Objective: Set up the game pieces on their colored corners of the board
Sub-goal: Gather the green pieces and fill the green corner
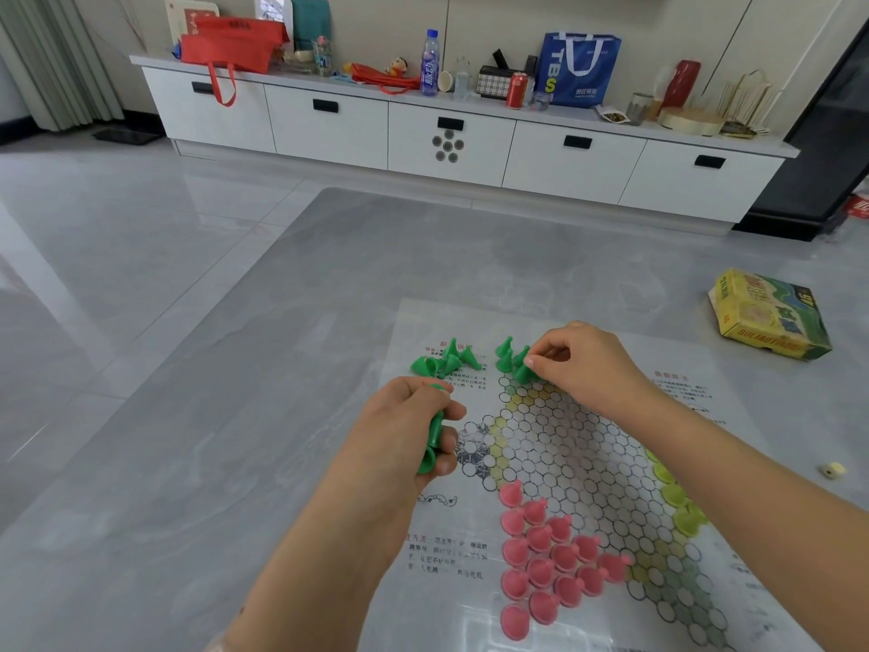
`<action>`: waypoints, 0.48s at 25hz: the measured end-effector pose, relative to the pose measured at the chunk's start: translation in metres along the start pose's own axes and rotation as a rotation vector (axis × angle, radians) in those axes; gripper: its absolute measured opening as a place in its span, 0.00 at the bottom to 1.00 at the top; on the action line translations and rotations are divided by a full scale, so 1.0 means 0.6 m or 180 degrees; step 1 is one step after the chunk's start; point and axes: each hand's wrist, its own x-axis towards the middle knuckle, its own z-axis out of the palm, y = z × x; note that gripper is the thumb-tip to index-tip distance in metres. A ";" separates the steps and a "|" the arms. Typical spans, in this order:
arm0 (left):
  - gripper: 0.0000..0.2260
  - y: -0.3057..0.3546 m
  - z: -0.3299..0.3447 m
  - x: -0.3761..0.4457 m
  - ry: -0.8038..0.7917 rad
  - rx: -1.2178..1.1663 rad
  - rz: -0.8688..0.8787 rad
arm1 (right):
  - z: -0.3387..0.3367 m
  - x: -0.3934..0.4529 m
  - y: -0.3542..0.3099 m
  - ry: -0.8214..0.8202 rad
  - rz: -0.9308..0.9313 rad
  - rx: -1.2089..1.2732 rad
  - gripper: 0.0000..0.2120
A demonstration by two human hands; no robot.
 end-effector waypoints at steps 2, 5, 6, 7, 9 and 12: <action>0.05 0.000 0.000 0.000 -0.0013 0.0001 -0.0011 | 0.001 0.000 0.003 0.0000 0.0002 -0.0014 0.06; 0.04 -0.001 -0.001 0.001 -0.0044 0.0090 -0.0011 | 0.003 -0.001 0.006 0.0007 -0.0004 -0.0006 0.05; 0.04 -0.002 -0.001 0.001 -0.0066 0.0134 0.0008 | 0.003 -0.001 0.007 -0.0005 -0.0011 -0.0003 0.05; 0.04 -0.003 -0.002 0.001 -0.0099 0.0174 0.0046 | 0.003 -0.001 0.008 -0.0017 -0.0024 -0.0007 0.05; 0.05 -0.005 -0.003 0.000 -0.0199 0.0269 0.0154 | 0.002 -0.002 0.008 -0.0003 -0.0057 -0.0002 0.05; 0.11 -0.006 -0.005 -0.003 -0.0360 0.0373 0.0285 | -0.014 -0.008 -0.001 0.0256 -0.0148 0.0063 0.06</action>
